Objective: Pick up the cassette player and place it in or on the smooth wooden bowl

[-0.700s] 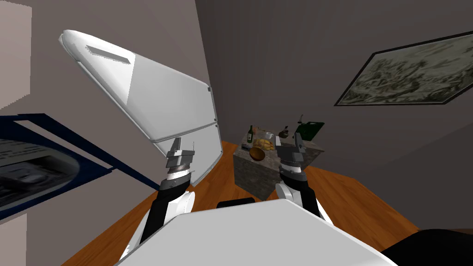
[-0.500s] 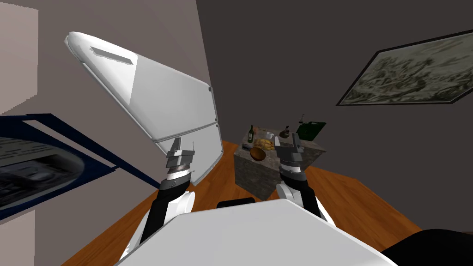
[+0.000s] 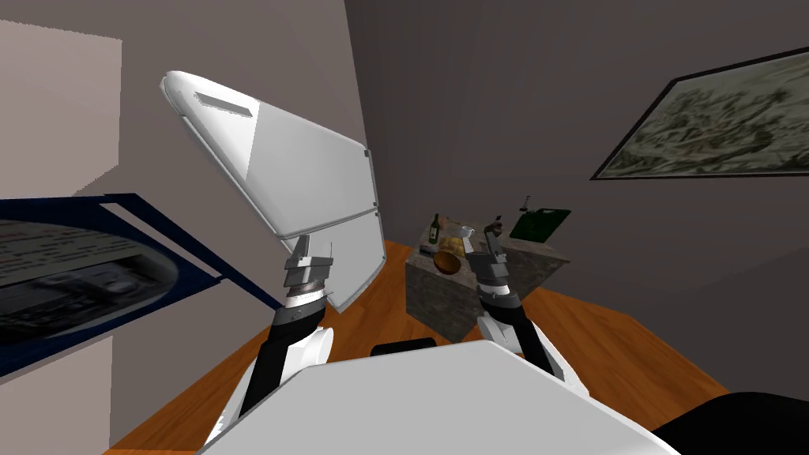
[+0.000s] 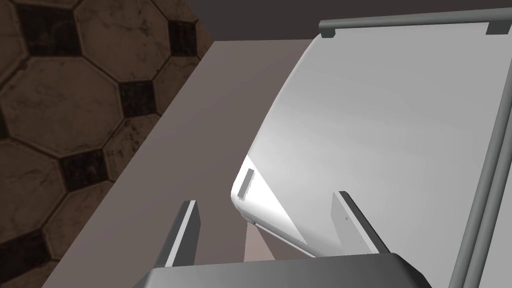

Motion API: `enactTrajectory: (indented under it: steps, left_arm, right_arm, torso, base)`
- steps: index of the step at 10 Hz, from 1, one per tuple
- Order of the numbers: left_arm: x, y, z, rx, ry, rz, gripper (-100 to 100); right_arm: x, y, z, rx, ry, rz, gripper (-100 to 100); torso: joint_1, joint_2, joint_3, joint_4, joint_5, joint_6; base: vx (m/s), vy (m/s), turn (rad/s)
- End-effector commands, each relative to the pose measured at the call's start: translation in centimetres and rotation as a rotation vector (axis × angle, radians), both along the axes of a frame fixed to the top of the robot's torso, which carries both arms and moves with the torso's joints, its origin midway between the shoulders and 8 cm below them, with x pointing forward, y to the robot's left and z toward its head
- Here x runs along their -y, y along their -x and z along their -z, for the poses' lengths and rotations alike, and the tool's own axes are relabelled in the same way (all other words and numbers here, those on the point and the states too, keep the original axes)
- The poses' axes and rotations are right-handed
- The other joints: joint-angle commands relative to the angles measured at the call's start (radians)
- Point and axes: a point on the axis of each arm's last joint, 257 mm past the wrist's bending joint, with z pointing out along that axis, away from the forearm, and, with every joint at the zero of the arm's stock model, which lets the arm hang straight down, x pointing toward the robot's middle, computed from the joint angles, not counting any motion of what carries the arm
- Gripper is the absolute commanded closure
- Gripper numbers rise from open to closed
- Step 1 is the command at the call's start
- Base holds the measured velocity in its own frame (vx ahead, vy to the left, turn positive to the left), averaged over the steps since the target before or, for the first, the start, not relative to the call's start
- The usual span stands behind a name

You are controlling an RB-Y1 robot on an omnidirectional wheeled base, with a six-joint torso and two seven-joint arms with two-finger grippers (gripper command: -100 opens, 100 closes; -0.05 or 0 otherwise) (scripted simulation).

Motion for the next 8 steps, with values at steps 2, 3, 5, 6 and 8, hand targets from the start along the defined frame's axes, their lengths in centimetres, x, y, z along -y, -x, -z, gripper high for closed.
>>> enactTrajectory:
  steps: [2, 3, 5, 6, 8]
  left_arm:
    - [0.0, 0.0, 0.0, 0.000, 0.000, 0.000, 0]
    - [0.0, 0.0, 0.0, 0.000, 0.000, 0.000, 0]
    - [0.0, 0.0, 0.0, 0.000, 0.000, 0.000, 0]
    - [0.0, 0.0, 0.0, 0.000, 0.000, 0.000, 0]
    - [0.0, 0.0, 0.0, 0.000, 0.000, 0.000, 0]
  right_arm:
    - [-0.6, -0.5, 0.9, -0.021, 0.064, -0.019, -100]
    - [-0.9, -0.9, 1.8, -0.040, 0.108, -0.031, -100]
    - [-1.3, -1.3, 2.9, -0.060, 0.162, -0.046, -100]
    - [-1.4, -1.3, 2.9, -0.062, 0.173, -0.051, -100]
    - [-1.8, -1.6, 4.1, -0.085, 0.233, -0.069, -100]
  torso:
    - [0.000, -0.001, 0.000, 0.000, 0.000, 0.000]
    - [-0.001, -0.001, -0.001, 0.000, 0.000, 0.000]
    - [-0.001, -0.001, 0.000, 0.000, 0.000, 0.000]
    - [-0.001, -0.001, 0.000, 0.000, 0.000, 0.000]
    - [0.000, -0.001, -0.001, 0.000, 0.000, 0.000]
  base:
    - [0.001, 0.042, 0.050]
    - [-0.004, 0.044, 0.094]
    - [-0.008, 0.041, 0.081]
    - [-0.003, 0.038, 0.034]
    - [0.000, 0.047, 0.061]
